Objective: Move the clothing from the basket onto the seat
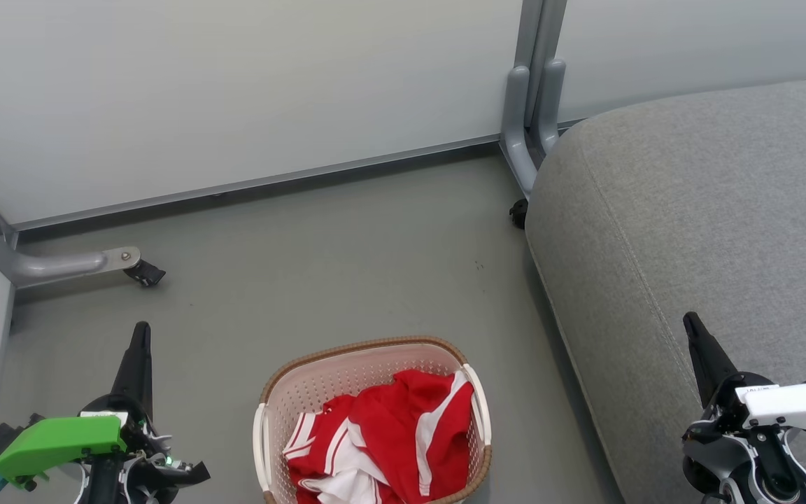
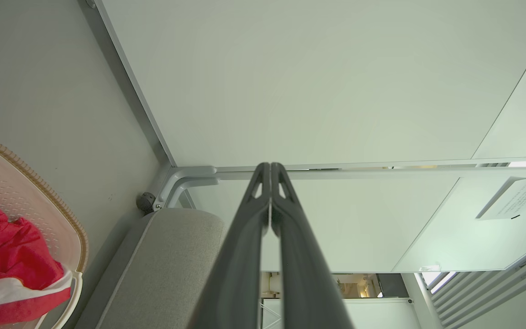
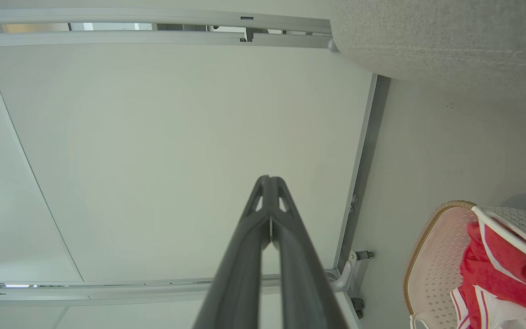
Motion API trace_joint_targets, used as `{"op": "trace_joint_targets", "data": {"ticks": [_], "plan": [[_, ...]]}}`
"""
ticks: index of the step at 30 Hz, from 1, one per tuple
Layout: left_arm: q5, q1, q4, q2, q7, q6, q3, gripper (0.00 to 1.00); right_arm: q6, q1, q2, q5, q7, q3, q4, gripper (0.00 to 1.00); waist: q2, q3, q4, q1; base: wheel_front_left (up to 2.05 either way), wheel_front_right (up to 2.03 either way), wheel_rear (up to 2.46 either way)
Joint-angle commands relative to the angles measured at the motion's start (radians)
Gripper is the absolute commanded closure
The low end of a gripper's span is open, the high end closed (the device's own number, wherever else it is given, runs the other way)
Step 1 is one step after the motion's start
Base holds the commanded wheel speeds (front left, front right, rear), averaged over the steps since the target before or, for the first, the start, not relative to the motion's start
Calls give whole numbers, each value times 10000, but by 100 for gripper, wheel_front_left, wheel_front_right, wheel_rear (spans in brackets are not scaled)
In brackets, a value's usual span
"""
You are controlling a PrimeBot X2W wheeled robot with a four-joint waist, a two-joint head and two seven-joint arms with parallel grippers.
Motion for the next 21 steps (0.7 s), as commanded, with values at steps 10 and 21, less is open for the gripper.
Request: {"op": "trace_joint_targets", "data": {"ticks": [10,21], "plan": [[-32,-105,6,16,27,-40,19,100,-3,-91,-28,-10,15,-9,20,100,0,0,0,0,0,0,0],[-32,-105,6,16,26,-40,19,100,-3,-92,-28,-10,15,-9,20,100,0,0,0,0,0,0,0]]}}
